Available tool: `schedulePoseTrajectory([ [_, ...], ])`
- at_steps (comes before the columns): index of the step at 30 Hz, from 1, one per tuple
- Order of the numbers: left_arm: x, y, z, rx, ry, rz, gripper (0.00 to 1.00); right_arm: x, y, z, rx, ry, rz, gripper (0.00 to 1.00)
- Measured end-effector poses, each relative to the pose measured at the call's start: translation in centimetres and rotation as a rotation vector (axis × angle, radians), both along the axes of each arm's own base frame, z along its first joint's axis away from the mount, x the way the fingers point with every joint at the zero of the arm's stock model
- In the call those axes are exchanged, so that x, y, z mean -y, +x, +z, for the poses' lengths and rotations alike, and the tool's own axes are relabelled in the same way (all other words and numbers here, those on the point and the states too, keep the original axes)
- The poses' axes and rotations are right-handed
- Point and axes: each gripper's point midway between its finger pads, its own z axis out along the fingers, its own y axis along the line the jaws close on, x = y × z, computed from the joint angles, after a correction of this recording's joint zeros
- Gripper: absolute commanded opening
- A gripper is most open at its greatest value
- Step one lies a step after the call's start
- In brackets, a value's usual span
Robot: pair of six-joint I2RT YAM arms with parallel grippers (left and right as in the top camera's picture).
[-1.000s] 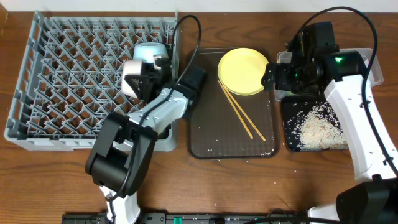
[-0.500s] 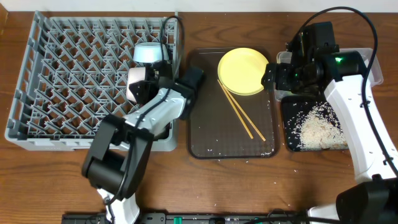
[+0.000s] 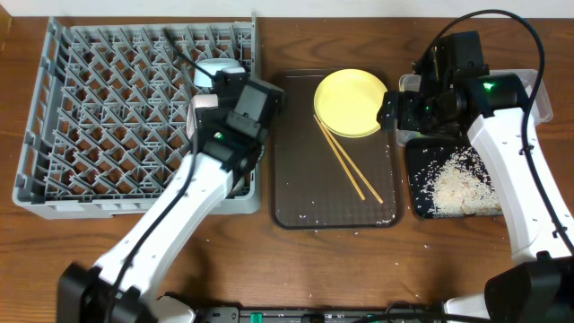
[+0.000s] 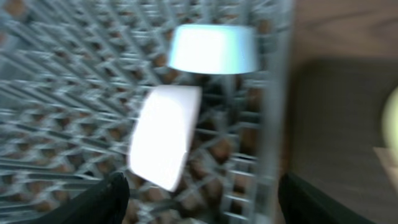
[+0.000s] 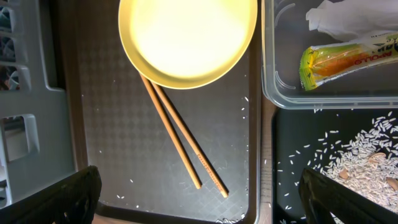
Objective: Sort waste into correct bins and load items into the dishwasher
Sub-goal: 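Release the white bowl and move the left gripper to the yellow plate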
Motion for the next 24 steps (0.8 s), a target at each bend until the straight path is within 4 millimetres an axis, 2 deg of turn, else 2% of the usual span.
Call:
schedulePoseTrajectory([
  [3,2.1,0.0,0.8,0.019,-0.156,-0.029,0.77,0.0,0.0,0.0,0.0,0.0,0.0,0.99],
  [7,4.8,0.4,-0.3,-0.012,-0.338,-0.031,0.73,0.0,0.0,0.0,0.0,0.0,0.0,0.99],
  [12,8.1,2.2,-4.0,-0.072,-0.496,-0.019,0.67,0.0,0.0,0.0,0.0,0.0,0.0,0.99],
  [17,12.1,4.0,-7.9,-0.112,-0.62,-0.036,0.65,0.0,0.0,0.0,0.0,0.0,0.0,0.99],
  [21,15.1,5.1,-9.7,-0.099,-0.688,-0.07,0.63,0.0,0.0,0.0,0.0,0.0,0.0,0.99],
  [24,16.5,5.1,-11.1,-0.117,-0.7,-0.086,0.63,0.0,0.0,0.0,0.0,0.0,0.0,0.99],
])
